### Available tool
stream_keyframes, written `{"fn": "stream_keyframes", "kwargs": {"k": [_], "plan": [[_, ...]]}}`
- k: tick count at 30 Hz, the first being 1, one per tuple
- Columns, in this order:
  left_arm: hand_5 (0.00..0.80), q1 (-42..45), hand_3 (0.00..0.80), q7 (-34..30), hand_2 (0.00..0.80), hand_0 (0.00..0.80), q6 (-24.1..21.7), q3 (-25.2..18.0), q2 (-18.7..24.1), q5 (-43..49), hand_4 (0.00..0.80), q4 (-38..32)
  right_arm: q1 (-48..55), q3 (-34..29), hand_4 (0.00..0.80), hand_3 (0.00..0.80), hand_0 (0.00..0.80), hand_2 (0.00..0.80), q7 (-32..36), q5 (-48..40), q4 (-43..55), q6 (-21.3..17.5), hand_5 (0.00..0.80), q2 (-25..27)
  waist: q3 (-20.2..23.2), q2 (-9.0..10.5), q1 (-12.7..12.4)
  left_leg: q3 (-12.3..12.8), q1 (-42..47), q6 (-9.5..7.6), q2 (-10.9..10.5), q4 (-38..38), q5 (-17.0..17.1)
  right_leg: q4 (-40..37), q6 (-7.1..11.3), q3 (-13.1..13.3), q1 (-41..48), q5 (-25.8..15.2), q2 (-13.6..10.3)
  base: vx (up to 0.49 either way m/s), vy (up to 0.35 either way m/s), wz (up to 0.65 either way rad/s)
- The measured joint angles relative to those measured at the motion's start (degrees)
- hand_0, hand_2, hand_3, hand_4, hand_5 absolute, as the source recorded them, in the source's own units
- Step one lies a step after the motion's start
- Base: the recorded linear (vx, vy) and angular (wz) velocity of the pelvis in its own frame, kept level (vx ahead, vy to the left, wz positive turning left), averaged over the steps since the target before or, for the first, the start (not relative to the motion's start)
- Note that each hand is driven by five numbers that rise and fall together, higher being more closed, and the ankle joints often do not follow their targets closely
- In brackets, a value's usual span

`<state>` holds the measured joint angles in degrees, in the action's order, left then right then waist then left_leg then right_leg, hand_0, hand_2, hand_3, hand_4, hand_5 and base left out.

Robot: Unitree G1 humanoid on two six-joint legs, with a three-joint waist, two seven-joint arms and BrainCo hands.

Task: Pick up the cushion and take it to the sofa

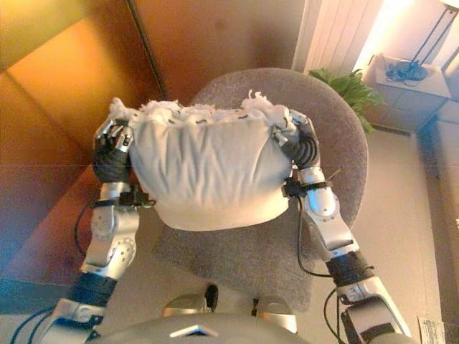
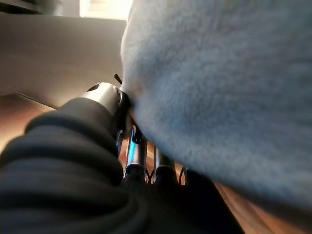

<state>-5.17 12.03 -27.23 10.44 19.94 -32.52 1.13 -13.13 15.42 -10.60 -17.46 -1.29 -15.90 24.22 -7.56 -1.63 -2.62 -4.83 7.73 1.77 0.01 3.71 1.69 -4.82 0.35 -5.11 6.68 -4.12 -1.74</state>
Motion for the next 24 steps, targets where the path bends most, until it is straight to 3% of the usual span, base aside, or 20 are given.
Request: {"fn": "stream_keyframes", "kwargs": {"k": [3, 10, 17, 24], "plan": [[0.800, -0.4, 0.800, 0.0, 0.800, 0.800, 0.4, -0.6, -1.4, 0.0, 0.800, 1.1, -1.2, 0.2, 0.800, 0.800, 0.800, 0.800, -0.5, -0.1, -1.8, 0.1, 0.800, -1.7, 0.1, -0.08, 0.0, 0.1, 1.2, -0.01, 0.0, 0.7, 0.0, -0.3, 0.16, 0.0, 1.1, 0.0, 0.0, 0.020, 0.051, 0.03], [0.800, -2.7, 0.800, 2.8, 0.800, 0.800, 7.2, -0.3, -3.9, 0.3, 0.800, 11.3, -7.0, 1.9, 0.800, 0.800, 0.800, 0.800, -2.7, -2.2, -15.0, 7.4, 0.800, -5.4, 0.5, 0.03, -0.4, -0.2, 2.8, -0.10, -0.1, 1.2, 0.0, -0.3, 0.29, -0.4, 3.1, 0.4, -0.1, 0.061, 0.052, 0.03], [0.800, -5.5, 0.800, 5.8, 0.800, 0.800, 13.7, 2.8, -4.2, 0.3, 0.800, 20.6, -10.7, 5.2, 0.800, 0.800, 0.800, 0.800, -5.1, -4.9, -24.8, 13.2, 0.800, -5.8, 1.2, 0.25, -1.5, -0.9, 2.8, -0.25, -0.3, 1.3, 0.3, -0.3, 0.34, -1.9, 3.8, 0.5, -0.5, 0.058, 0.047, 0.12], [0.800, -8.0, 0.800, 7.1, 0.800, 0.800, 16.5, 3.1, -4.0, 0.6, 0.800, 23.4, -12.5, 5.7, 0.800, 0.800, 0.800, 0.800, -10.1, -6.9, -28.6, 15.2, 0.800, -8.6, 1.3, 0.39, -1.6, -1.6, 2.9, -0.29, -0.4, 1.3, 0.5, -0.3, 0.45, -2.7, 4.2, 0.6, -0.6, 0.056, 0.040, 0.06]]}}
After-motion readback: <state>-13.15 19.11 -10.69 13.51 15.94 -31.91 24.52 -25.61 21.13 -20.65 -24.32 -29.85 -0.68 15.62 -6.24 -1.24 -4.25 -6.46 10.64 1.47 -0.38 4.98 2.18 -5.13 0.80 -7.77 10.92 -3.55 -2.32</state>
